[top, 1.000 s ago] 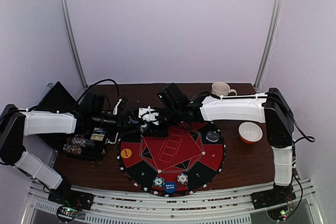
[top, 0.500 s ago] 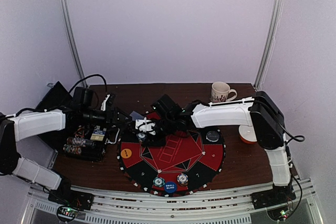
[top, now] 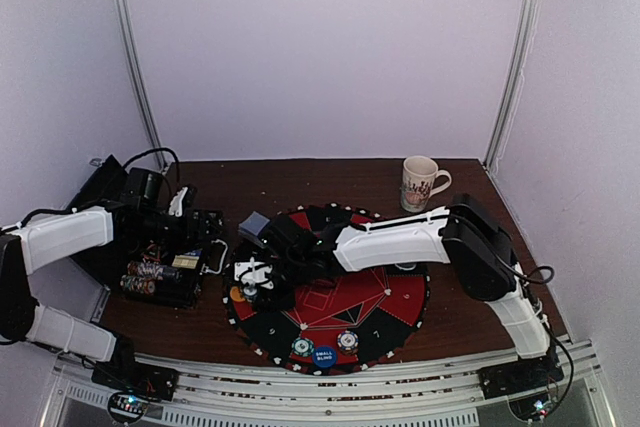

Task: Distribute texas hold em gaming equipment
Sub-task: Place the poker chips pile in the big blind area.

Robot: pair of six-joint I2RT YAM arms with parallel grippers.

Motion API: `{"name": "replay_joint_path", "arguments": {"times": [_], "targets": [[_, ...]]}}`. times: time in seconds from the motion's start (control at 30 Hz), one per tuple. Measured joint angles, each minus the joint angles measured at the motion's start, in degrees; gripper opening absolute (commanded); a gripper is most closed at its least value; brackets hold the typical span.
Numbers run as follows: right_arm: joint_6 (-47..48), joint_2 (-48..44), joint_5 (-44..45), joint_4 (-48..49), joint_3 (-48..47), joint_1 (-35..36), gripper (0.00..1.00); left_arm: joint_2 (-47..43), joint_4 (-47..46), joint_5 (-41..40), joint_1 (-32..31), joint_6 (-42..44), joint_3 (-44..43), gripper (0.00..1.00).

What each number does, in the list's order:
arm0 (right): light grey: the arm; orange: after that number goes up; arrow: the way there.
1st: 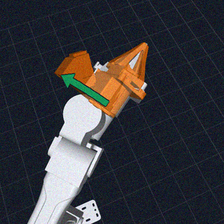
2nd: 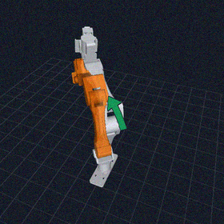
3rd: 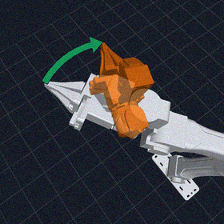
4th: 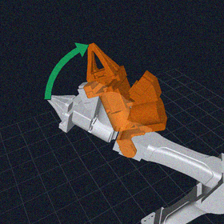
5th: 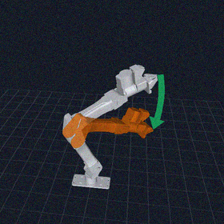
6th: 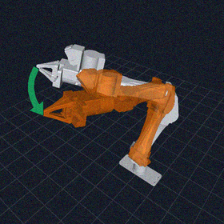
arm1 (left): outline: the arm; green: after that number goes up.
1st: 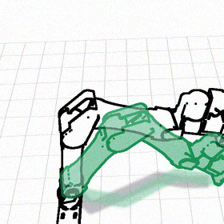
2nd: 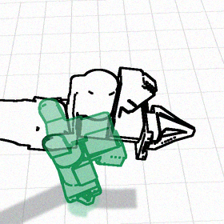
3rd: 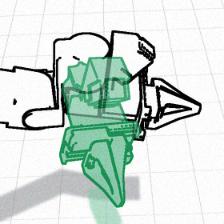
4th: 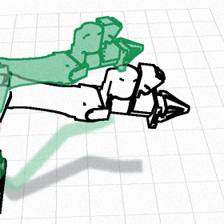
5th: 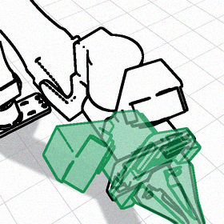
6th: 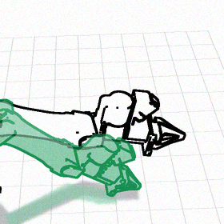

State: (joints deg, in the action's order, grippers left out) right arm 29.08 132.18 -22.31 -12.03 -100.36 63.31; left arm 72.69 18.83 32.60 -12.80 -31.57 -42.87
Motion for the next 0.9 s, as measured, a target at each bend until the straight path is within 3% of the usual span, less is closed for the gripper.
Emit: {"name": "replay_joint_path", "arguments": {"times": [0.57,0.9], "targets": [[-2.3,3.5,1.6,-0.3,-2.8,1.0,0.0,0.0,3.9,-4.4,0.0,2.6,-0.9,0.78],[-0.3,3.5,4.8,-1.4,-3.3,2.3,0.2,0.0,5.4,-5.4,0.0,3.4,-1.9,0.78]]}}
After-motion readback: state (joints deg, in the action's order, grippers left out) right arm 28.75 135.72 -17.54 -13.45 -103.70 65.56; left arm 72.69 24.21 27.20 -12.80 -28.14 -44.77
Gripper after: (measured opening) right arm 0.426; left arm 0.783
